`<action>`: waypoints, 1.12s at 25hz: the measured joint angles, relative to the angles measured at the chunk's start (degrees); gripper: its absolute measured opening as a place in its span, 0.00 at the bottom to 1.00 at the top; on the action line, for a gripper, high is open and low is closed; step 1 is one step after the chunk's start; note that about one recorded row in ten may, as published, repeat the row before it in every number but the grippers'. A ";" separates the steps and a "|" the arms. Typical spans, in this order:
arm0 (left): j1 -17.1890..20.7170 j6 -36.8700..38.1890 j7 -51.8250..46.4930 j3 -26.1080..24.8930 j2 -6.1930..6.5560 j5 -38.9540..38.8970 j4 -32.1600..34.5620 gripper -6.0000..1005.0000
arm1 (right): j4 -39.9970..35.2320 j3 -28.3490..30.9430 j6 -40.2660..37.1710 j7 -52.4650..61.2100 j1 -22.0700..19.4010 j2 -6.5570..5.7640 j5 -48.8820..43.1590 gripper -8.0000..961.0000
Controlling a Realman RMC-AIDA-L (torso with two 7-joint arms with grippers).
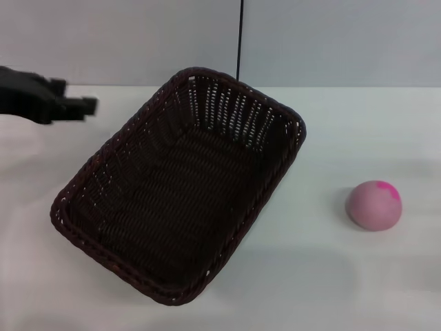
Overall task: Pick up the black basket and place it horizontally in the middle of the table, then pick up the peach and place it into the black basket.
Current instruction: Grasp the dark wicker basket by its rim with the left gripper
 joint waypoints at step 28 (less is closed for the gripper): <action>-9.09 -10.03 -8.57 22.74 -0.51 17.45 -14.59 0.62 | -0.48 -0.53 2.63 0.79 0.54 0.09 -0.27 0.73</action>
